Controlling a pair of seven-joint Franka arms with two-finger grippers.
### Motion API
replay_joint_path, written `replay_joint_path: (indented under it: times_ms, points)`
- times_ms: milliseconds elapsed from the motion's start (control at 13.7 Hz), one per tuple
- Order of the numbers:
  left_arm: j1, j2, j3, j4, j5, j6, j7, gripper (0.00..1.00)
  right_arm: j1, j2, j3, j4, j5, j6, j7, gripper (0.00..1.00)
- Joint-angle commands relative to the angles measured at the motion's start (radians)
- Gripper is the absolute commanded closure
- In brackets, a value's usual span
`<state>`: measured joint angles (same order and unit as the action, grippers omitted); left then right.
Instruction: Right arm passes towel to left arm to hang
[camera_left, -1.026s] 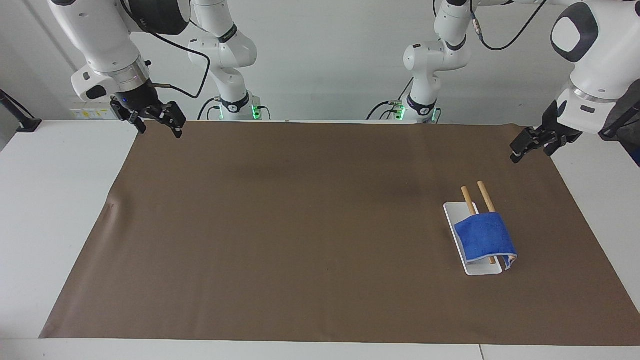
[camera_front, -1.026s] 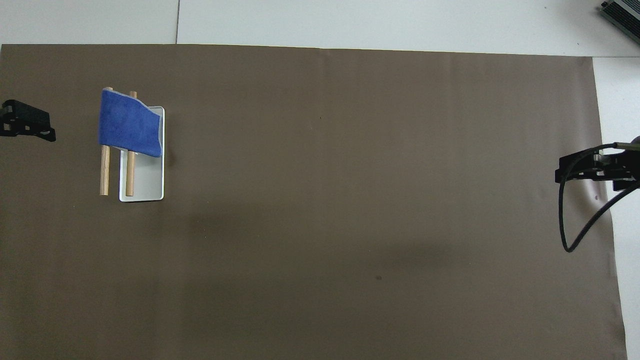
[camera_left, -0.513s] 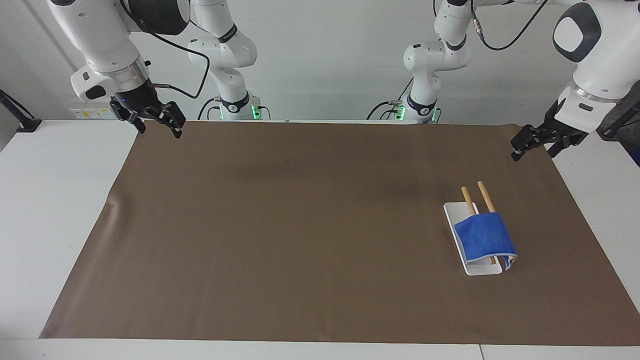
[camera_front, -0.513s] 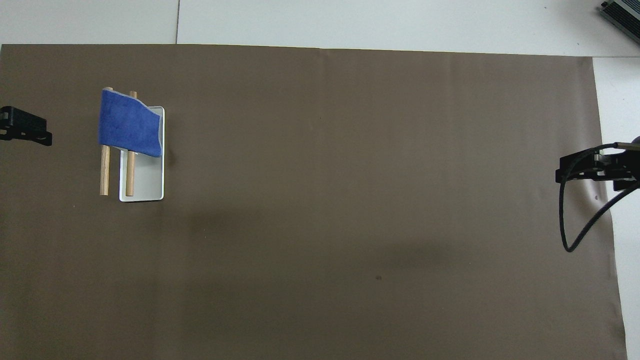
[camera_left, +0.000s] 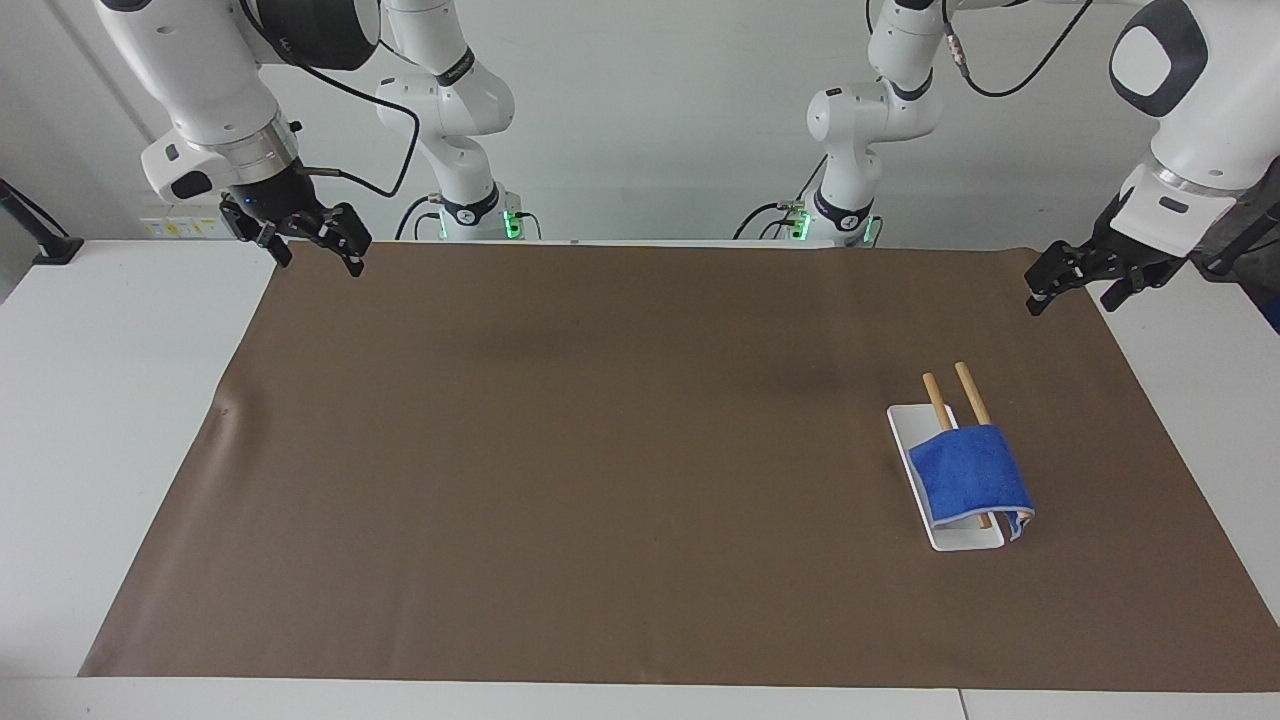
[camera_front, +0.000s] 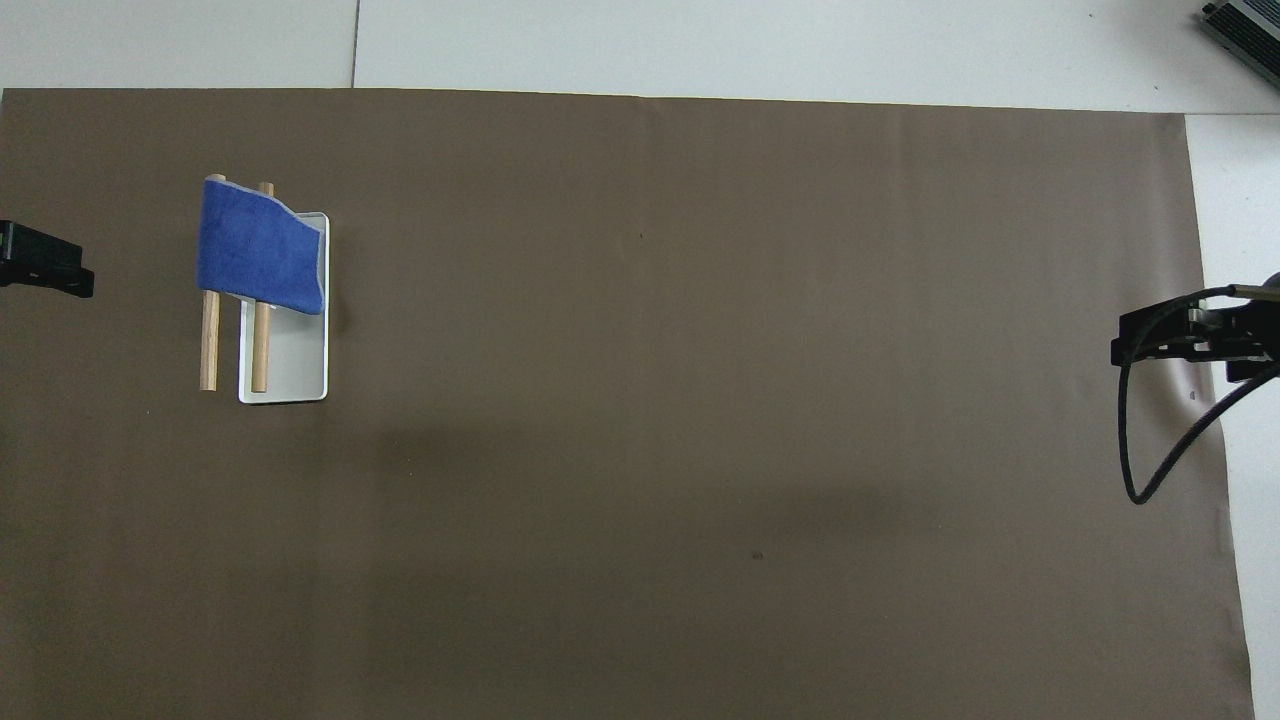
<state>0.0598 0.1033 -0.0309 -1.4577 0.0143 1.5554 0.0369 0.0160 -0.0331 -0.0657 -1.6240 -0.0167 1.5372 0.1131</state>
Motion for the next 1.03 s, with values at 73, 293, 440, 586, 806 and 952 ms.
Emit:
replay_joint_path:
  times_ms: [73, 293, 440, 586, 806, 952]
  points:
    - [-0.003, -0.031, 0.005, -0.039, -0.007, 0.006, 0.018, 0.0, -0.001, -0.021, -0.005, -0.022, 0.018, 0.011, -0.018, 0.0]
    - [-0.02, -0.033, 0.006, -0.046, -0.005, 0.006, 0.017, 0.0, -0.001, -0.021, -0.005, -0.022, 0.018, 0.011, -0.018, 0.0]
    - [-0.046, -0.033, 0.029, -0.05, -0.004, 0.009, 0.017, 0.0, -0.001, -0.021, -0.005, -0.022, 0.02, 0.011, -0.018, 0.0]
    - [-0.064, -0.037, 0.048, -0.055, -0.004, 0.012, 0.017, 0.0, -0.001, -0.021, -0.005, -0.022, 0.02, 0.011, -0.018, 0.0]
    - [-0.071, -0.037, 0.049, -0.055, -0.004, 0.014, 0.017, 0.0, -0.001, -0.021, -0.005, -0.022, 0.02, 0.011, -0.018, 0.0]
    - [-0.077, -0.039, 0.057, -0.055, -0.004, 0.014, 0.017, 0.0, -0.001, -0.021, -0.005, -0.022, 0.02, 0.011, -0.018, 0.0]
